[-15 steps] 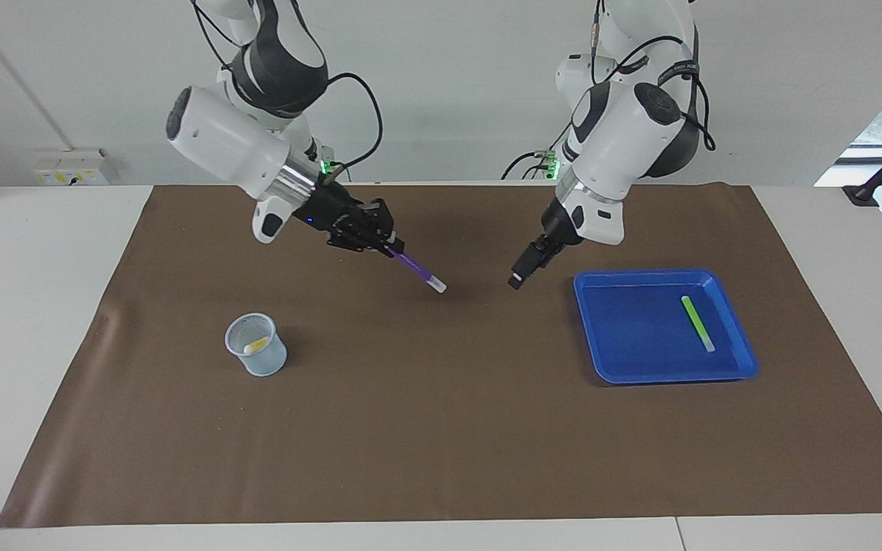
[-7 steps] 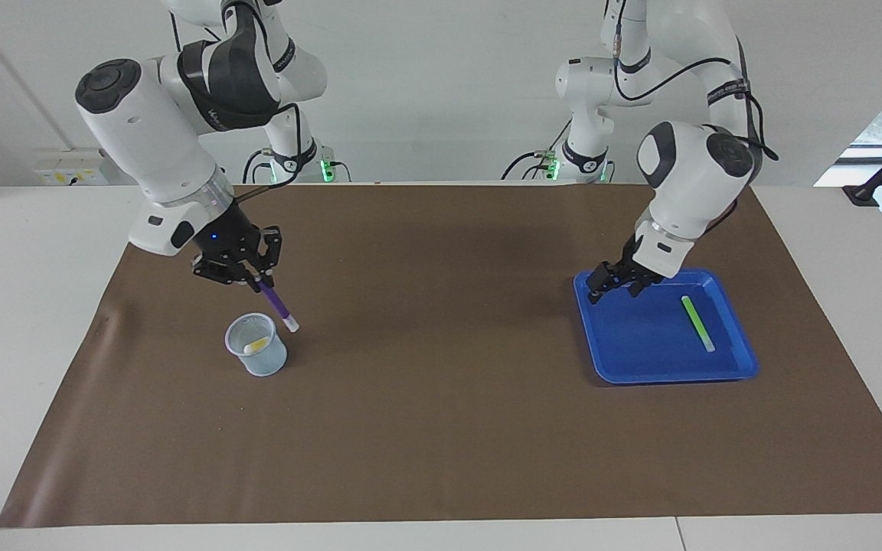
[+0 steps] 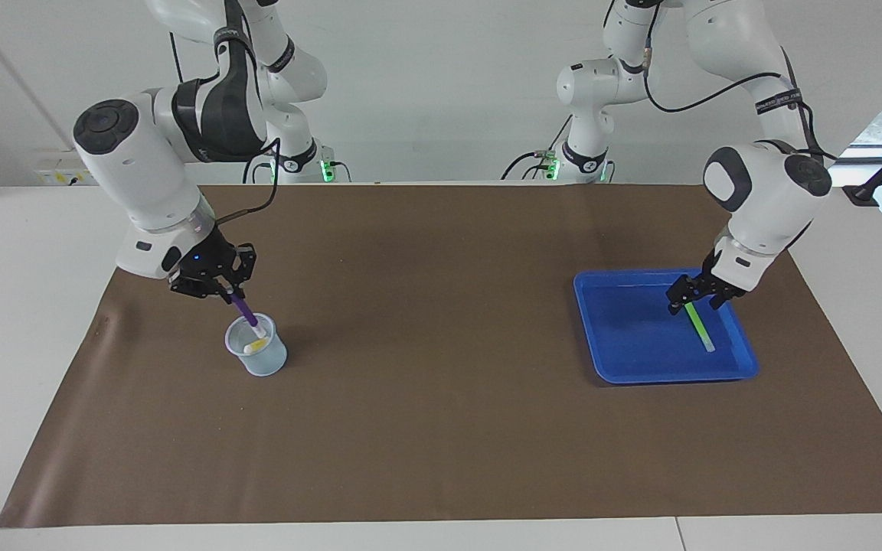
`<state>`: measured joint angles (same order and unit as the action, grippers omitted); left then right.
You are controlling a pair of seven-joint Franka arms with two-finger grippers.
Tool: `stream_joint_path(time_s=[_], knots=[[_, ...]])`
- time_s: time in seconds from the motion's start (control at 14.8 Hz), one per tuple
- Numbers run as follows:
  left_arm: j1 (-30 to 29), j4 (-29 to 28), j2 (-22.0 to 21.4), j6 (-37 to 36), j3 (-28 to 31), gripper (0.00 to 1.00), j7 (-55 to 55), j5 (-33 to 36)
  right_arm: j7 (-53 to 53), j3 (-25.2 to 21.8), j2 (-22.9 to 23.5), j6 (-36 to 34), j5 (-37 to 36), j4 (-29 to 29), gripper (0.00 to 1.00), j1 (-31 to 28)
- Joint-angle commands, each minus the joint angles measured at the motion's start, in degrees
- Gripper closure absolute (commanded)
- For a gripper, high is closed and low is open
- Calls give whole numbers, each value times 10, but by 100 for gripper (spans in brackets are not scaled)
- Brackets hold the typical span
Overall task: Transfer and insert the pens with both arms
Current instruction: 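Insert the purple pen into the clear cup with the right gripper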
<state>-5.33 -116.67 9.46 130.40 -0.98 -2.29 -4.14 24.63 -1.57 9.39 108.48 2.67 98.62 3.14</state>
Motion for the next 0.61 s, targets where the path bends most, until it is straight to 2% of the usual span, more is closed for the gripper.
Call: stream_joint_path(time_s=[0.0,0.2,0.41,0.47,0.54], knots=[[-16,-4,29,27,-6,0,-2,16,16,7,-29,42,-13,67,100,-7],[-33,-4,55,35,-6,1,-2,16,15,7,-36,64,-13,94,100,-6],[-40,-12,62,39,-6,6,-3,16,16,7,-44,86,-13,119,100,-7],[-38,-23,61,47,-6,19,-3,16,16,7,-49,94,-13,129,100,-7],[-36,-33,59,55,-6,42,-3,16,16,7,-51,98,-13,134,100,-7]])
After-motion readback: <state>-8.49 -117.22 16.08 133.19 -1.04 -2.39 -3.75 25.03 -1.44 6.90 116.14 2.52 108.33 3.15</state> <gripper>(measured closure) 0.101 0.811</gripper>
